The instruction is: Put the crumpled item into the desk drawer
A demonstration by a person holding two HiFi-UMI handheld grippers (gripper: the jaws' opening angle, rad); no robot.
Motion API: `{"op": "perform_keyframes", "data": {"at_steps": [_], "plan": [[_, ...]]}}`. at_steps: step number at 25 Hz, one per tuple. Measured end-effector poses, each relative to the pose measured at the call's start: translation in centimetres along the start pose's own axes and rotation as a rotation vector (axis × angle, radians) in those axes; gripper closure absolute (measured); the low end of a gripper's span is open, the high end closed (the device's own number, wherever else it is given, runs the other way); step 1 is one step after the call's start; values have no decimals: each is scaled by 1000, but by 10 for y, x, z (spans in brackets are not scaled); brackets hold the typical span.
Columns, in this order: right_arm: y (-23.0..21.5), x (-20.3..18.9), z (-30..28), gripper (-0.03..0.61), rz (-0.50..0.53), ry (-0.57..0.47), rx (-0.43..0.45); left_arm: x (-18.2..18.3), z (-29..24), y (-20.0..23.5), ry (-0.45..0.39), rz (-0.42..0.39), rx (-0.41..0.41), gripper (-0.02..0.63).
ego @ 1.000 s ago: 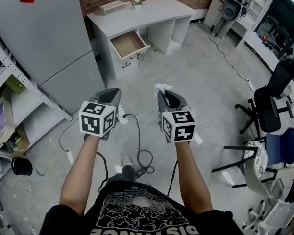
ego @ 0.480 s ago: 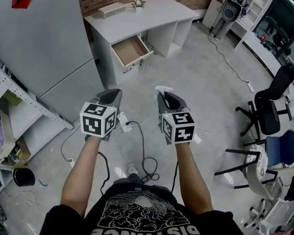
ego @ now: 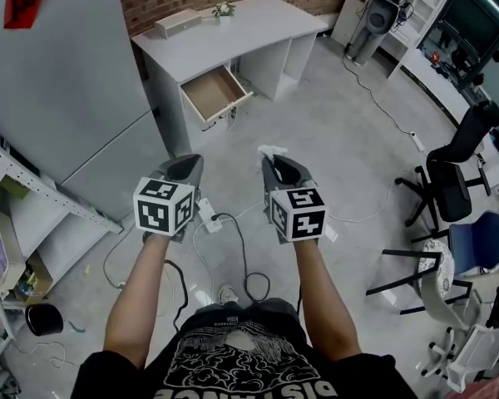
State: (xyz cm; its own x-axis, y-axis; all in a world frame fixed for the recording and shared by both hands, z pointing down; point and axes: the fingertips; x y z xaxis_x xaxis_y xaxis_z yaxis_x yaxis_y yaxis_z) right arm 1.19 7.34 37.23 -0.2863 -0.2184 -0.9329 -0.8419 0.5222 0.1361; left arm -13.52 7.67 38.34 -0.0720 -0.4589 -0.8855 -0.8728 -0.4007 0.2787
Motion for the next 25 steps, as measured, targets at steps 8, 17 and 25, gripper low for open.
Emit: {"op": "perform_keyframes", "data": {"at_steps": [8, 17, 25], "plan": [[0, 6, -8, 532, 4, -6, -13, 6, -5, 7, -12, -4, -13, 611], [-10, 11, -23, 532, 8, -16, -22, 10, -20, 13, -13, -10, -22, 611], [-24, 8, -50, 532, 14, -24, 1, 12, -48, 23, -13, -12, -8, 611]]}}
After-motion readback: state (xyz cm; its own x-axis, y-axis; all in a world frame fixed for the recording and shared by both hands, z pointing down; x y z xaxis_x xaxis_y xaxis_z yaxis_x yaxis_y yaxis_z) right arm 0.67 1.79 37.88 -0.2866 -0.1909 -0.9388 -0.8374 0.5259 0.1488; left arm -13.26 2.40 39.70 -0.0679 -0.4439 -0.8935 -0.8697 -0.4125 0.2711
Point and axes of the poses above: the fingertips, and each gripper's own axes: z backward along the fingers, y to its left, x out of its top, and after that the axes turned 10 degrees about z, right-handed
